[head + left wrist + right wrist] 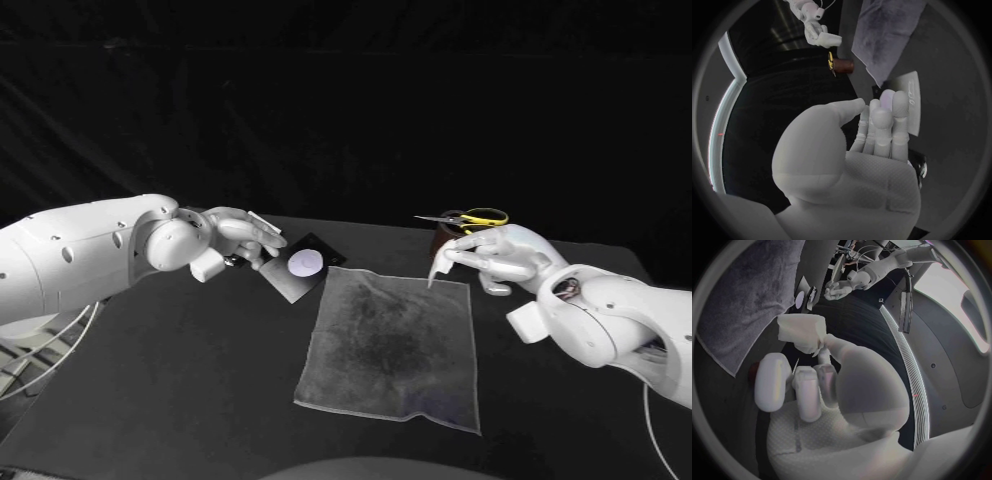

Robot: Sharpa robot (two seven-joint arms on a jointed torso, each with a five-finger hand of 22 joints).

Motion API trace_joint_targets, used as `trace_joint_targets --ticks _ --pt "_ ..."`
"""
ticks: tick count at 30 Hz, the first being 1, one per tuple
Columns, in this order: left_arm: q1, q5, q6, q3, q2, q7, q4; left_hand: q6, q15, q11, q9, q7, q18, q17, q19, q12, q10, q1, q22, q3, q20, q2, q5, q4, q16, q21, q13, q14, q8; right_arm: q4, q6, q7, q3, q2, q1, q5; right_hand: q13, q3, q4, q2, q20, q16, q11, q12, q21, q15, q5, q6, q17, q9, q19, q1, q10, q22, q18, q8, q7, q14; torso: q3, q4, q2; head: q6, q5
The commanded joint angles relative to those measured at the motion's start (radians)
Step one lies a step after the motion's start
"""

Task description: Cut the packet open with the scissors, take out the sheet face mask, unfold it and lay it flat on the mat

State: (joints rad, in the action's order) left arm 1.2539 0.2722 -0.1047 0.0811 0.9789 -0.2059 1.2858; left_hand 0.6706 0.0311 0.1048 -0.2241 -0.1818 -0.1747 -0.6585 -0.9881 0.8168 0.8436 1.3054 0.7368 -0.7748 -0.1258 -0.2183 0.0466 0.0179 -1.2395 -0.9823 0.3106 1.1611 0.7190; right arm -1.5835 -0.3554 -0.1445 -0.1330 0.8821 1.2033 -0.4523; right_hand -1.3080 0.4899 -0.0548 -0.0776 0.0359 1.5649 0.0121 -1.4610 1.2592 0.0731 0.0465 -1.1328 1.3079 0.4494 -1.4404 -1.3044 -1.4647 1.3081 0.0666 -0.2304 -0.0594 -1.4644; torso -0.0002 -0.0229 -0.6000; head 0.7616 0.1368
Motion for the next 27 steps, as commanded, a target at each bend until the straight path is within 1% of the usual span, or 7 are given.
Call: trace_joint_targets --ticks 1,3,8,10,18,23,27 --pt "-0.007 0.002 -0.008 0.002 -0.029 0.183 0.036 0.015 0.003 0.003 0.01 0.0 -0.009 0.066 0.014 -0.016 -0.017 0.005 -0.009 0.019 -0.001 0.008 0.002 0.002 0.034 0.014 -0.015 -0.046 -0.012 0.004 0.061 0.041 0.0 -0.011 -0.002 -0.024 -0.21 0.062 0.054 0.01 -0.005 0.002 0.007 0.006 -0.006 0.005 0.002 -0.004 0.259 0.035 0.001 0.001 -0.088 0.172 0.001 -0.003 0.0 -0.105 -0.002 -0.0019 0.001 -0.001 -0.043" --pt "-0.016 0.015 -0.001 0.003 -0.056 0.219 0.06 0.018 0.005 0.005 0.015 -0.001 -0.009 0.072 0.017 -0.022 -0.019 0.003 -0.012 0.031 -0.003 0.008 0.002 0.006 0.037 0.02 -0.022 -0.051 -0.017 0.007 0.08 0.053 0.0 -0.019 -0.003 -0.029 -0.21 0.062 0.054 0.01 -0.005 0.002 0.007 0.006 -0.006 0.005 0.002 -0.004 0.259 0.035 0.001 0.001 -0.088 0.172 0.001 -0.003 0.0 -0.105 -0.0018 -0.0028 0.0 0.001 -0.065" --pt "-0.034 0.034 0.01 0.008 -0.107 0.273 0.093 0.022 0.007 0.006 0.024 0.001 -0.01 0.068 0.018 -0.035 -0.026 0.004 -0.02 0.059 -0.006 0.009 0.002 0.012 0.033 0.03 -0.037 -0.051 -0.028 0.005 0.13 0.075 -0.002 -0.03 -0.005 -0.041 -0.209 0.065 0.056 0.012 -0.005 0.001 0.007 0.007 -0.009 0.005 0.002 -0.002 0.257 0.036 0.002 0.005 -0.087 0.171 0.002 -0.003 -0.001 -0.105 -0.0032 -0.0035 -0.001 0.005 -0.096" --pt "-0.041 0.039 0.015 0.009 -0.123 0.29 0.101 0.022 0.008 0.006 0.026 0.001 -0.01 0.067 0.018 -0.036 -0.027 0.005 -0.021 0.063 -0.007 0.009 0.002 0.012 0.032 0.031 -0.039 -0.05 -0.029 0.003 0.151 0.082 -0.002 -0.033 -0.005 -0.046 -0.209 0.067 0.057 0.013 -0.004 0.0 0.006 0.008 -0.011 0.004 0.002 0.0 0.256 0.036 0.003 0.007 -0.087 0.17 0.002 -0.004 -0.001 -0.104 -0.0019 -0.0011 -0.001 0.006 -0.105" --pt "-0.067 0.06 0.058 0.011 -0.17 0.372 0.137 0.029 0.008 0.006 0.032 0.002 -0.01 0.075 0.018 -0.041 -0.026 0.007 -0.025 0.084 -0.008 0.013 0.002 0.019 0.033 0.038 -0.047 -0.058 -0.035 -0.013 0.226 0.101 -0.002 -0.043 -0.007 -0.075 -0.207 0.07 0.06 0.015 -0.004 -0.003 0.005 0.012 -0.018 0.004 0.002 0.003 0.253 0.037 0.006 0.01 -0.086 0.168 0.003 -0.004 -0.002 -0.103 -0.0004 -0.0013 -0.001 0.023 -0.117" --pt "-0.073 0.111 0.109 0.011 -0.192 0.444 0.153 0.028 0.012 0.01 0.042 0.001 -0.009 0.1 0.023 -0.052 -0.035 0.006 -0.033 0.118 -0.011 0.012 0.002 0.03 0.04 0.051 -0.06 -0.081 -0.048 -0.027 0.266 0.09 -0.003 -0.048 -0.01 -0.099 -0.206 0.072 0.062 0.016 -0.003 -0.004 0.005 0.014 -0.02 0.003 0.002 0.005 0.252 0.038 0.007 0.012 -0.085 0.167 0.004 -0.004 -0.003 -0.103 -0.0001 0.0004 -0.001 0.035 -0.119" --pt "-0.076 0.135 0.124 0.011 -0.208 0.465 0.155 0.024 0.02 0.02 0.052 -0.006 -0.008 0.109 0.031 -0.086 -0.065 0.02 -0.043 0.138 -0.017 0.014 0.002 0.035 0.048 0.067 -0.085 -0.103 -0.062 -0.038 0.302 0.074 -0.003 -0.05 -0.011 -0.118 -0.206 0.073 0.064 0.017 -0.003 -0.004 0.004 0.016 -0.019 0.003 0.002 0.006 0.252 0.038 0.007 0.013 -0.085 0.168 0.004 -0.004 -0.003 -0.103 -0.0005 -0.0013 0.0 0.045 -0.117"
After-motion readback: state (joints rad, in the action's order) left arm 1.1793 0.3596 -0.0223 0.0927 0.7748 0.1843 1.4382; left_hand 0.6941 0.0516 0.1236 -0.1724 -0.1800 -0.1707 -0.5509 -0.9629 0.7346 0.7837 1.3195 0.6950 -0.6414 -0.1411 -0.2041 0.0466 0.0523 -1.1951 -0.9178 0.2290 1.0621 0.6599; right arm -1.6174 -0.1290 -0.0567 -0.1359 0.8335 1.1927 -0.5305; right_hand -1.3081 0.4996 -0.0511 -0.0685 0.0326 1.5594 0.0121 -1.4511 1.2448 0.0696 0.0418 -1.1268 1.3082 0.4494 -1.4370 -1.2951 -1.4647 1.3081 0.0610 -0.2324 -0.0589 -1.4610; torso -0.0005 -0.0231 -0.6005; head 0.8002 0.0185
